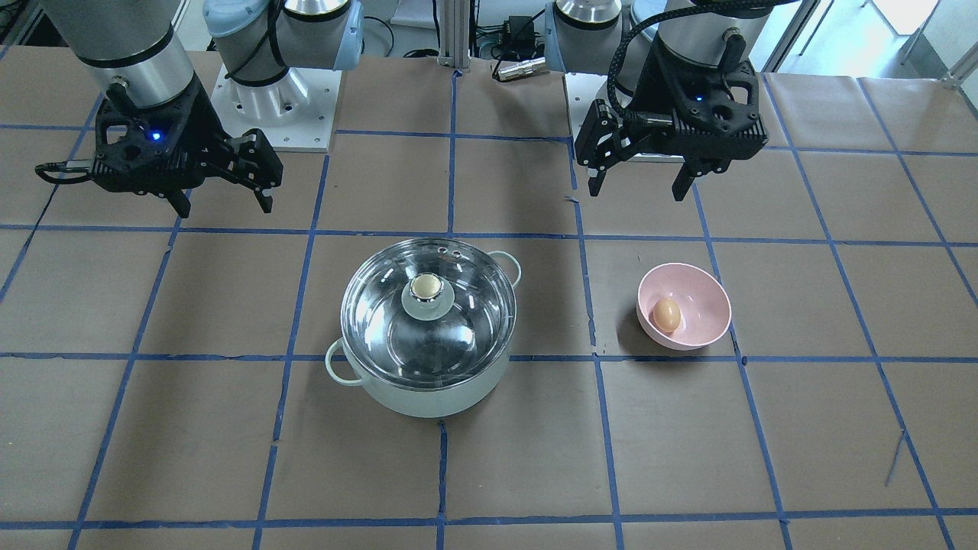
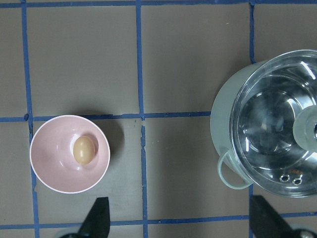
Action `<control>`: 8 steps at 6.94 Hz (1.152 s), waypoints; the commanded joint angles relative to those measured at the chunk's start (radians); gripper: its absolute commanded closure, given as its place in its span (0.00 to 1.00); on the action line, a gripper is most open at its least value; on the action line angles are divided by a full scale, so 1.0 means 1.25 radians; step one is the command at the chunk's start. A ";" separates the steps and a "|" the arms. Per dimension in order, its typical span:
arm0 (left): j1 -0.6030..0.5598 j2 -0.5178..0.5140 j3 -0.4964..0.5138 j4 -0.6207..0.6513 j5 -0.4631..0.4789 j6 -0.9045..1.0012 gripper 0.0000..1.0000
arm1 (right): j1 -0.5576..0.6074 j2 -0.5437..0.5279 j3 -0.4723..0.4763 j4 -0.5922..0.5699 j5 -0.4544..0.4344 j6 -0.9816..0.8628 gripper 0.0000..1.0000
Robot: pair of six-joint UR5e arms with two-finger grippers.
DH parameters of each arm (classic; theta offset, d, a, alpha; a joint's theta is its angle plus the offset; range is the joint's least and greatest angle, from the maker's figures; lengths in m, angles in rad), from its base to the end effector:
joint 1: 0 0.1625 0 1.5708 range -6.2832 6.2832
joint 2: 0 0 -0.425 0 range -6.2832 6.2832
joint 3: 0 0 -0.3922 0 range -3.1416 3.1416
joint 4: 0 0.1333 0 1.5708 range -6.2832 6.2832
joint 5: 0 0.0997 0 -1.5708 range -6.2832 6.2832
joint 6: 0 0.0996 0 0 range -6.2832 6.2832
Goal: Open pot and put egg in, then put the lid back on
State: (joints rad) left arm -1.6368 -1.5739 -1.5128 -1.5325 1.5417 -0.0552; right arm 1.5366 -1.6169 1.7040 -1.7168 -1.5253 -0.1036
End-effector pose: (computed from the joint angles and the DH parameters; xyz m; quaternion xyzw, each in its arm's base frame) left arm -0.1690 -0.4914 0.5192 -0.0061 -0.9988 0.0456 0.0173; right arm 0.1215 -0.4809 0.4595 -0.0353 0.9987 -0.0309 0.0207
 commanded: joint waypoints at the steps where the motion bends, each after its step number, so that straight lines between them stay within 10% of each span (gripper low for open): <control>1: 0.002 0.000 -0.003 0.000 0.000 0.004 0.00 | 0.059 0.023 -0.007 -0.048 0.008 0.063 0.00; 8: 0.300 -0.018 -0.258 0.108 0.004 0.316 0.02 | 0.269 0.225 -0.017 -0.300 0.038 0.456 0.00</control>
State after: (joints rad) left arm -1.3225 -1.5852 -1.7487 -1.4629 1.5454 0.2549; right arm 1.8545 -1.3567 1.6828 -2.0764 -1.4828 0.4211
